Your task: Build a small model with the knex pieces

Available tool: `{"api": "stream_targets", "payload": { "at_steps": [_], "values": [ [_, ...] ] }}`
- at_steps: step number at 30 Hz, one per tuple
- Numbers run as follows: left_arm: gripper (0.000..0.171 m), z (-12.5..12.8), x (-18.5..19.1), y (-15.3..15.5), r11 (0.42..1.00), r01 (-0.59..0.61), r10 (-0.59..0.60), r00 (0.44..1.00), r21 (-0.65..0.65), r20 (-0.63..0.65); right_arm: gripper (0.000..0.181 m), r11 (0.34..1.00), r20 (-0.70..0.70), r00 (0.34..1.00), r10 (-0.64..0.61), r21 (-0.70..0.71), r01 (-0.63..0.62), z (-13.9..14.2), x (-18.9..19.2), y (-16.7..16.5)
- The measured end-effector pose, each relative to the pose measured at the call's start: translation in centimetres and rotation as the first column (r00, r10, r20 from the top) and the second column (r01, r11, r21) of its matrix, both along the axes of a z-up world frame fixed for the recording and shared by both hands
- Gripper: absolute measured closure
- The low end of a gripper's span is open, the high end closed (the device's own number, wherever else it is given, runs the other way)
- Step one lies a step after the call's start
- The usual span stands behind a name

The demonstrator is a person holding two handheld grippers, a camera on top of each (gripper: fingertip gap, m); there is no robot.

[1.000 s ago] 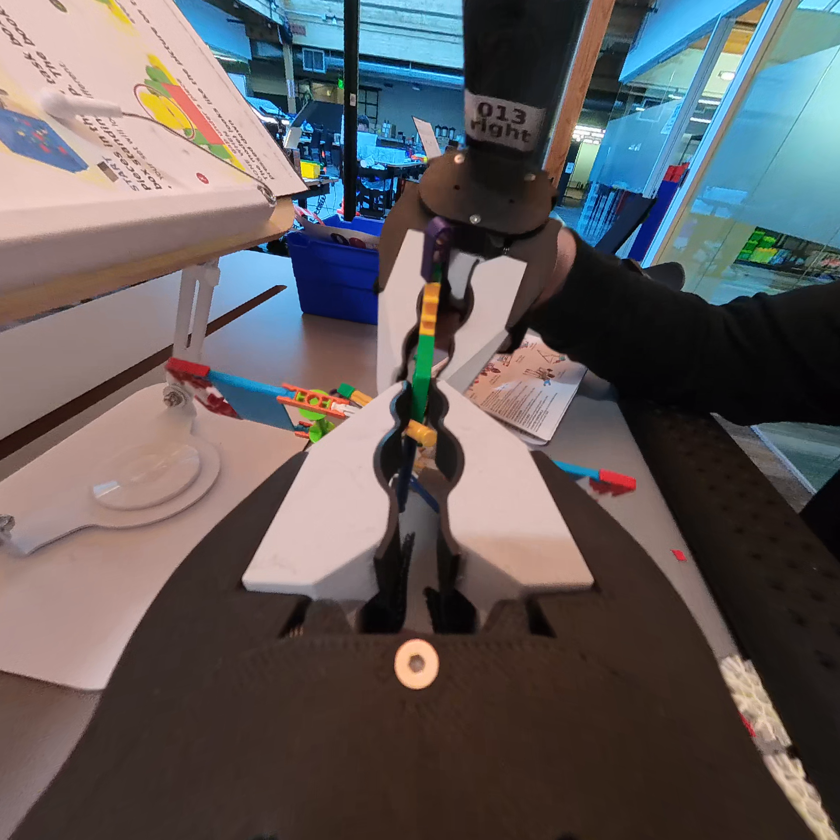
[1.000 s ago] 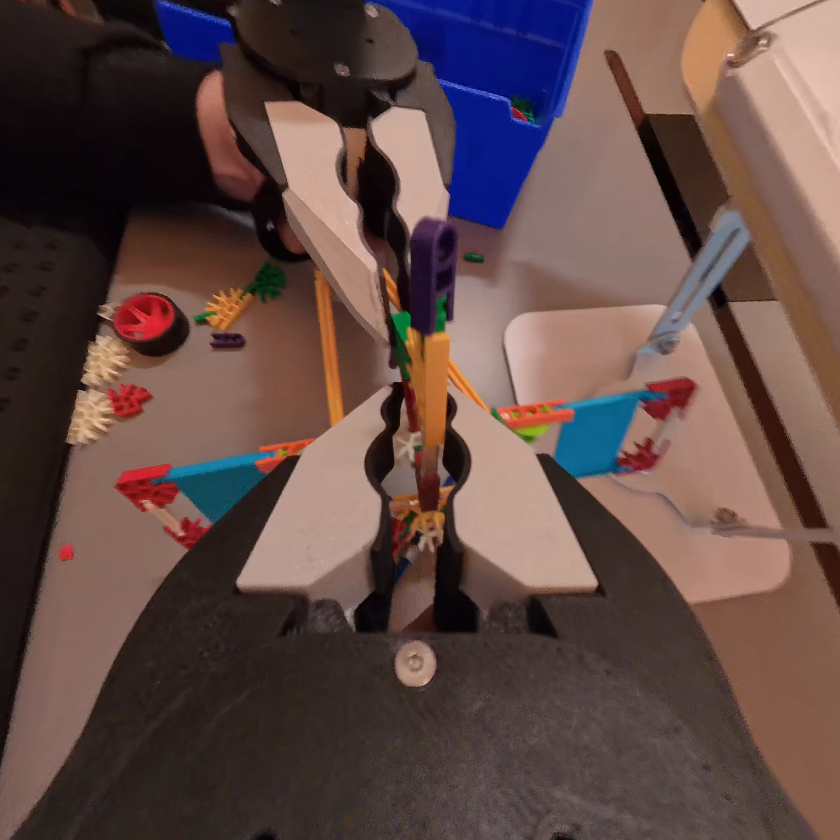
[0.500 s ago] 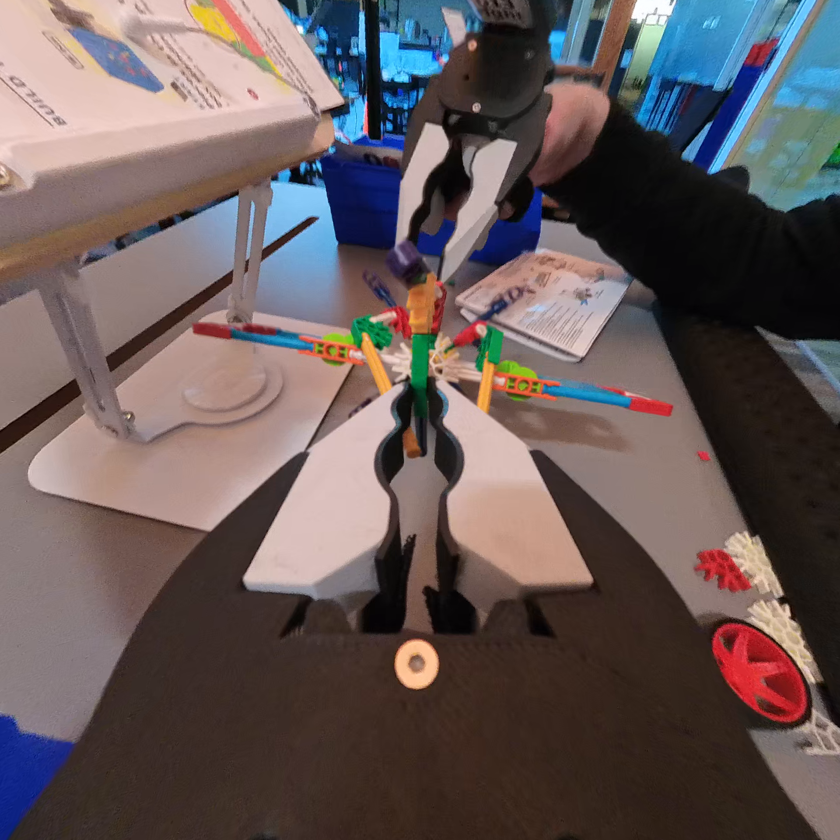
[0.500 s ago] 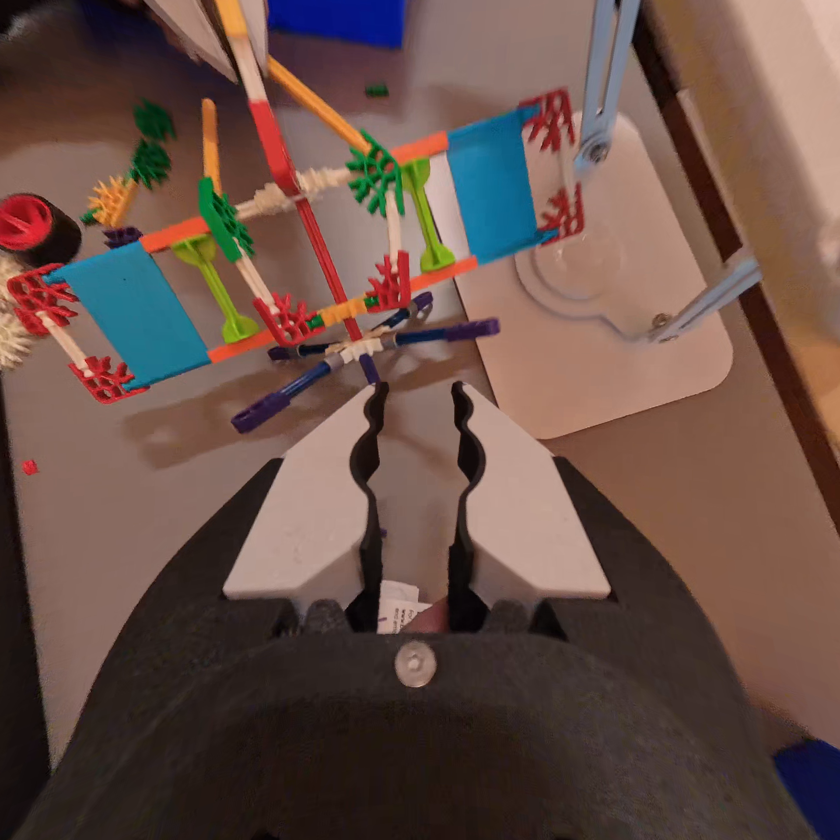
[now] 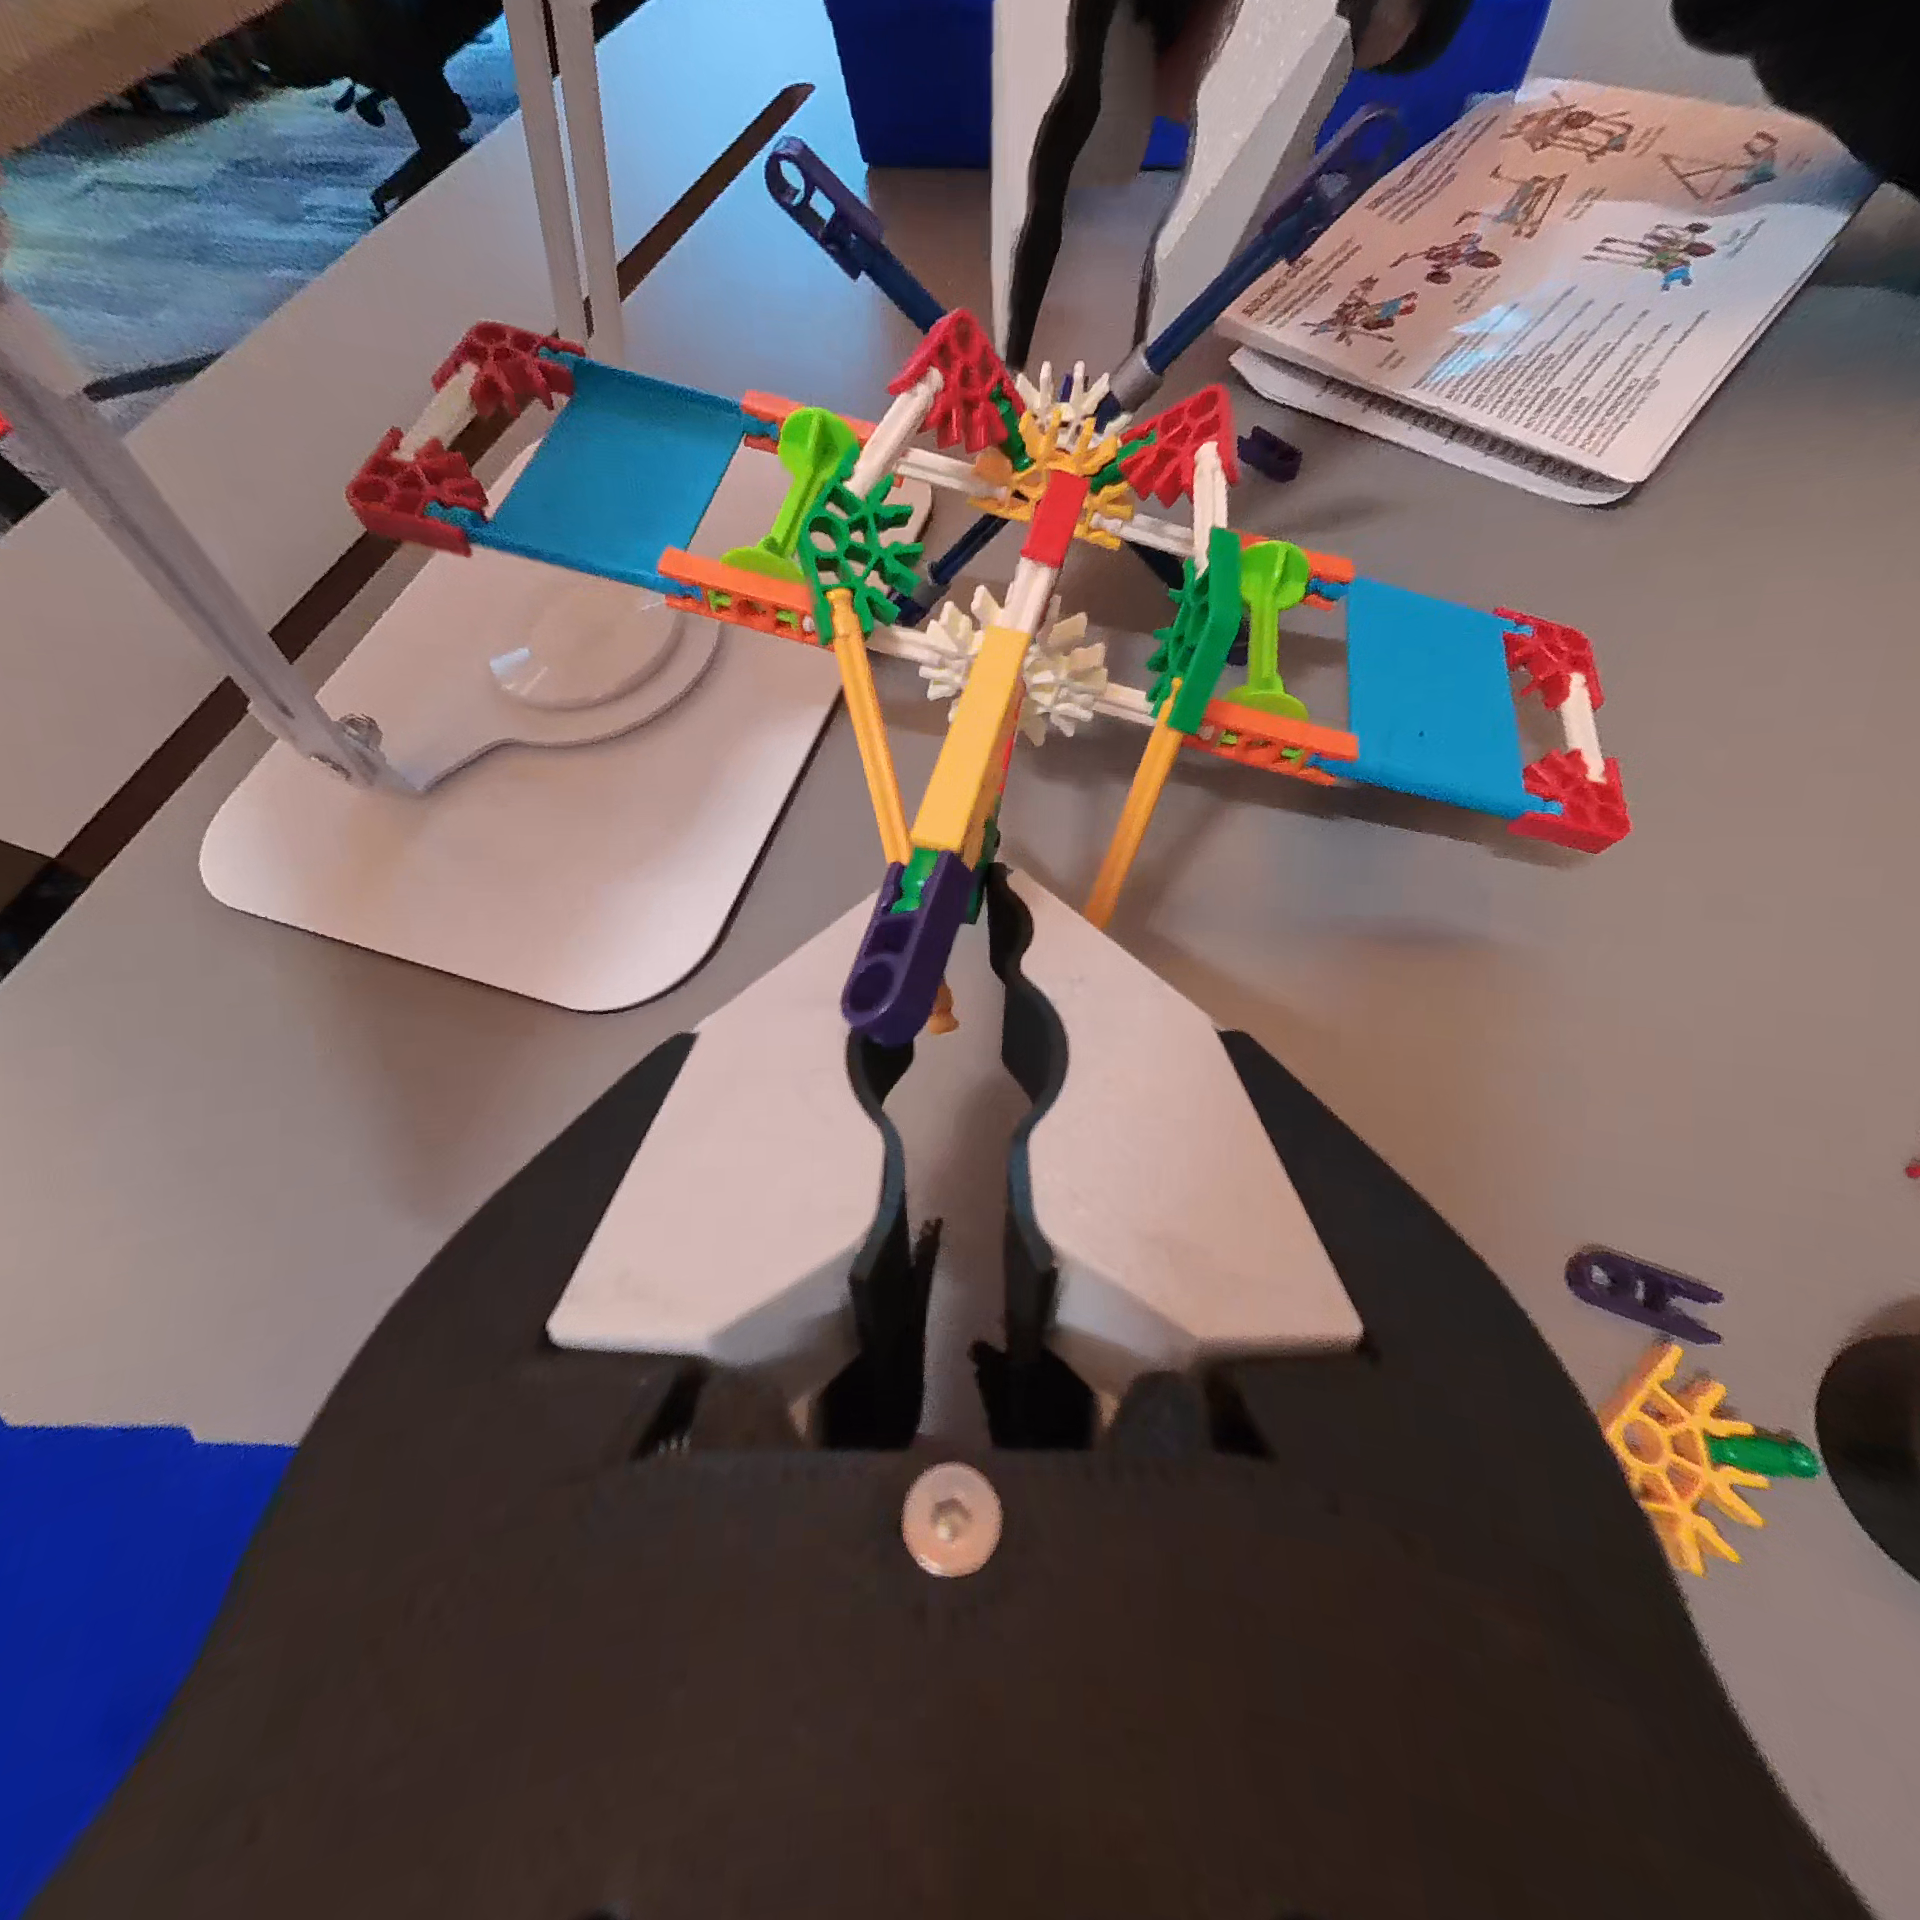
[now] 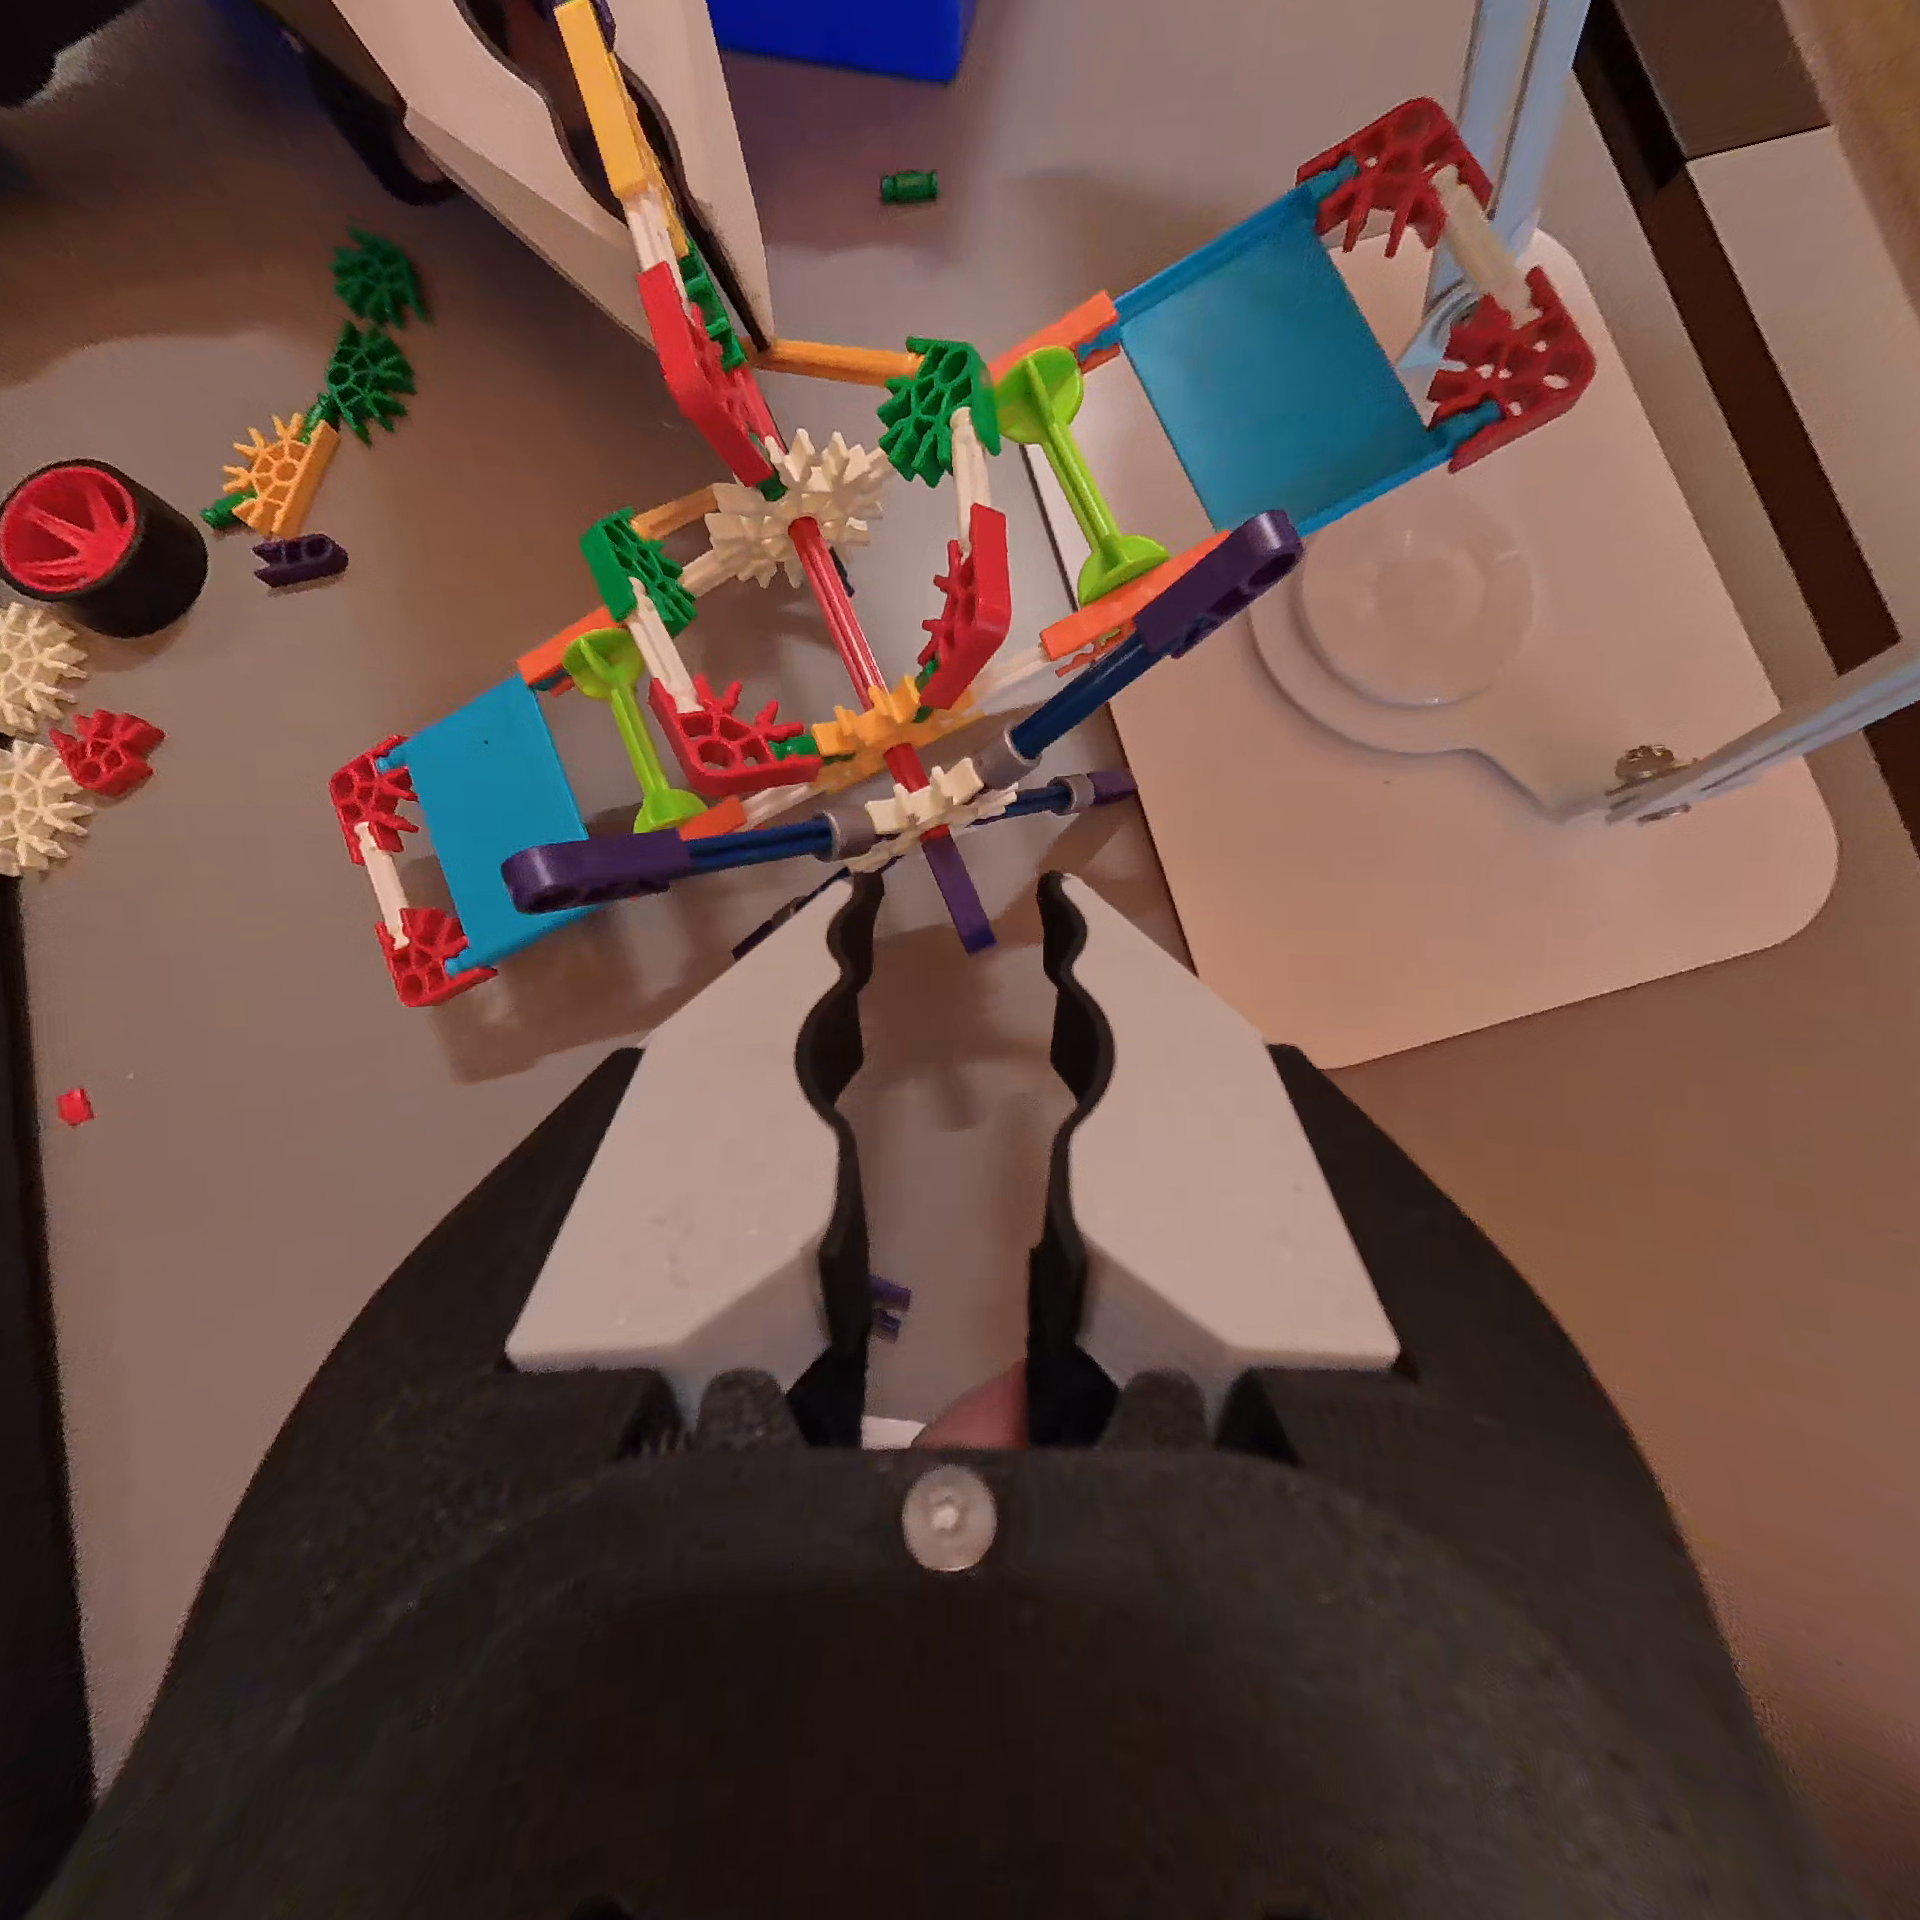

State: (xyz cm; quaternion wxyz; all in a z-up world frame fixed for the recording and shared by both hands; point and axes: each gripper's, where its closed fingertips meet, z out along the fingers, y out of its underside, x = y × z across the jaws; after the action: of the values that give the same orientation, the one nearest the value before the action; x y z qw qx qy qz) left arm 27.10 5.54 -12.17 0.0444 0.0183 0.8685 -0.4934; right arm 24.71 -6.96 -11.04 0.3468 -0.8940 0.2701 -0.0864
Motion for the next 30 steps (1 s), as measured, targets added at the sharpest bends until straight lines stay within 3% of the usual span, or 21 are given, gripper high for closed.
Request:
{"api": "stream_targets", "payload": {
  "at_steps": [5,14,21,30],
  "values": [
    [0.161,-1.3,0.0,0.2,0.998,-0.005,0.005,1.000,0.058,-0.001,0.143,1.000,-0.013,1.000,0.002,0.003,-0.002,-0.7,0.2,-0.1],
    [0.162,-3.0,-1.3,0.2,0.985,0.045,-0.050,0.998,0.168,0.027,0.144,0.999,0.012,1.000,-0.013,-0.036,0.013,-0.9,0.6,-0.8],
    [0.144,-1.8,-0.1,0.6,0.989,-0.012,0.005,0.999,0.145,0.050,0.146,0.998,0.114,0.993,-0.039,-0.040,0.044,2.8,0.5,-2.0],
    [0.151,-2.2,-2.8,-0.4,0.980,0.083,-0.087,0.996,0.180,0.016,0.154,1.000,0.201,0.979,0.012,0.001,-0.012,4.3,0.5,1.5]
  ]
}}
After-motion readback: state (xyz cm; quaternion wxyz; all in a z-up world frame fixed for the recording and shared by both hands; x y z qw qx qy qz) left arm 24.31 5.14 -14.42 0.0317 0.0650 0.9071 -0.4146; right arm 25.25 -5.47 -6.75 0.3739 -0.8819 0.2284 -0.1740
